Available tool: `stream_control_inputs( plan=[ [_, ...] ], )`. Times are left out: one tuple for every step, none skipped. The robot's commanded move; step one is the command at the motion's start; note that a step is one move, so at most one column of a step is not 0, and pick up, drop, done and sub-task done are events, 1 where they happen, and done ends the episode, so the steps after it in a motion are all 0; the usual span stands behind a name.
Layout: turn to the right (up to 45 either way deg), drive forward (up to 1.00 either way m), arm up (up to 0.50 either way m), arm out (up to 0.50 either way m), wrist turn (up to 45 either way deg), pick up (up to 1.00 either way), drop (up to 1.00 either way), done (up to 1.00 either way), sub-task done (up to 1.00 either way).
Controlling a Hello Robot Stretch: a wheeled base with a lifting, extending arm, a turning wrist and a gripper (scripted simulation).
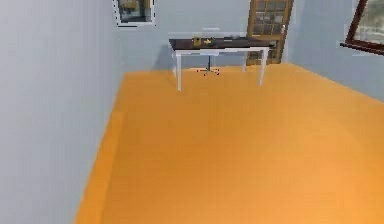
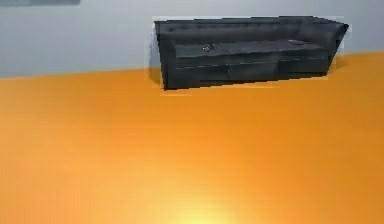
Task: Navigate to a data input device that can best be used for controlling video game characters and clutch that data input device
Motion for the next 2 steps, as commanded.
stream_control_inputs(
  plan=[
    [0.0,1.0,0.0,0.0,0.0,0.0,0.0,0.0,0.0],
    [0.0,1.0,0.0,0.0,0.0,0.0,0.0,0.0,0.0]
  ],
)
